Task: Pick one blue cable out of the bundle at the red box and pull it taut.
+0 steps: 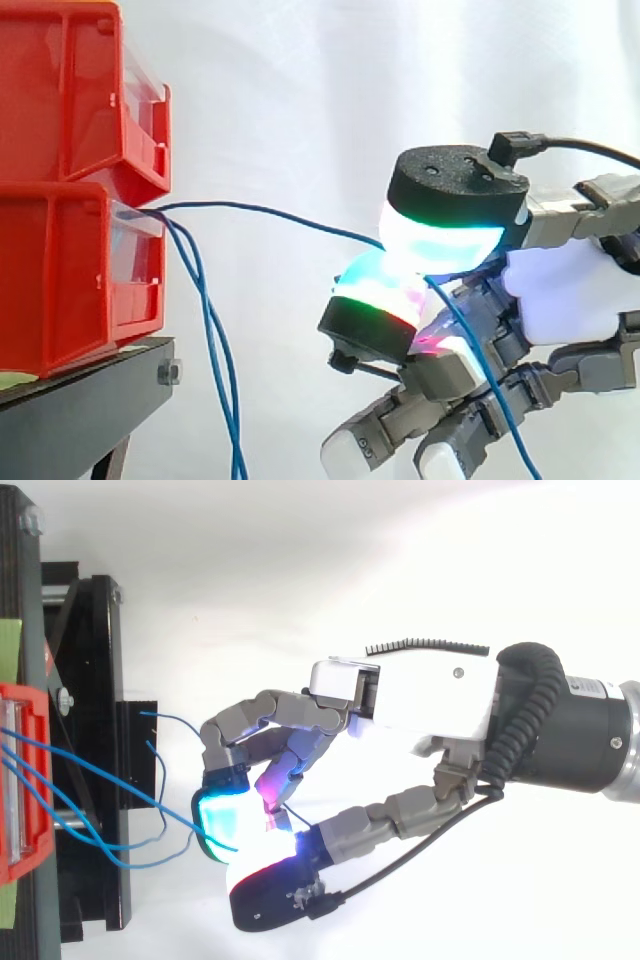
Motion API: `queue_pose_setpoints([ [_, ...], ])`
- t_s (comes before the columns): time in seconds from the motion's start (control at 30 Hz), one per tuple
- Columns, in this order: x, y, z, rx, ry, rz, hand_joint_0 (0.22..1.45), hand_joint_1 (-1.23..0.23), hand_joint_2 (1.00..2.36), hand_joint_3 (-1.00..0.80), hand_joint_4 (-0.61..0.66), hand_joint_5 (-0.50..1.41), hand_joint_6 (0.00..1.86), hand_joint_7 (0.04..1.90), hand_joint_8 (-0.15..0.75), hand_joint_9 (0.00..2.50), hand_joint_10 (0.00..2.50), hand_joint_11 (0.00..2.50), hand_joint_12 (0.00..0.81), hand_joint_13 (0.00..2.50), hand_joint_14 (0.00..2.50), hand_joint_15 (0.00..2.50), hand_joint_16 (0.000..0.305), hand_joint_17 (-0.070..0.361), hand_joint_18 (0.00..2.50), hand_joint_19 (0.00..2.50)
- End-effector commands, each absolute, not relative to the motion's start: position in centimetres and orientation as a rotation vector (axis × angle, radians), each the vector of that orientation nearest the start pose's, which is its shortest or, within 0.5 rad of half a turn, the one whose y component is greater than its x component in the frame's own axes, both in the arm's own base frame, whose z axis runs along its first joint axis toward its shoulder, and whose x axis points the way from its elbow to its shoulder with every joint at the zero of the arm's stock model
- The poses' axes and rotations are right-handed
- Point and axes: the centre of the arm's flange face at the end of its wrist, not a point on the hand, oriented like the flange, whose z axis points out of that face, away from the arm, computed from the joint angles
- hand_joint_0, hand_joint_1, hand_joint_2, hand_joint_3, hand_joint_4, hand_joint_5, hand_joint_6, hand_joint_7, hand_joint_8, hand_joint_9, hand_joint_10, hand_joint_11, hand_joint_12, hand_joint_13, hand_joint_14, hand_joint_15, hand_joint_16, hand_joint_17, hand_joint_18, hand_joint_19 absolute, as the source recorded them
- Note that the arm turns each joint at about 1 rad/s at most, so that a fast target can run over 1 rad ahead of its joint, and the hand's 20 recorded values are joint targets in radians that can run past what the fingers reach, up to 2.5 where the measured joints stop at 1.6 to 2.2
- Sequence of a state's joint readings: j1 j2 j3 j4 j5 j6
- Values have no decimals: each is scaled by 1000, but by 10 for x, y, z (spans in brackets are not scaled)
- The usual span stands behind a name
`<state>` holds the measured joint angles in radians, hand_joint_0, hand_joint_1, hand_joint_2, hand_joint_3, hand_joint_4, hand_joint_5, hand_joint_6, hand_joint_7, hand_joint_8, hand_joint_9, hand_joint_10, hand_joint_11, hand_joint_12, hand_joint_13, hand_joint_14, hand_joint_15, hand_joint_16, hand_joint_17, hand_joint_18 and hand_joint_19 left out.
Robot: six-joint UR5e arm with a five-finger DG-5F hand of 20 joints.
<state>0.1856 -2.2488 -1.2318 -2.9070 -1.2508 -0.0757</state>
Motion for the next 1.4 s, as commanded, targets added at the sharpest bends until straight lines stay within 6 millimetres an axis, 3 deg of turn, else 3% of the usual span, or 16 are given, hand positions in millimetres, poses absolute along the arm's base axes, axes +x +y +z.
queue_pose_setpoints([
  [0.0,738,-28,254,1266,1239,984,577,-839,1030,-15,152,-103,837,1452,350,968,20,1096,416,574,7,219,56,126,742,434],
  [1.37,738,-29,254,1268,1239,981,573,-841,1029,-17,155,-100,835,1440,341,943,22,1012,412,566,6,208,56,126,735,425],
])
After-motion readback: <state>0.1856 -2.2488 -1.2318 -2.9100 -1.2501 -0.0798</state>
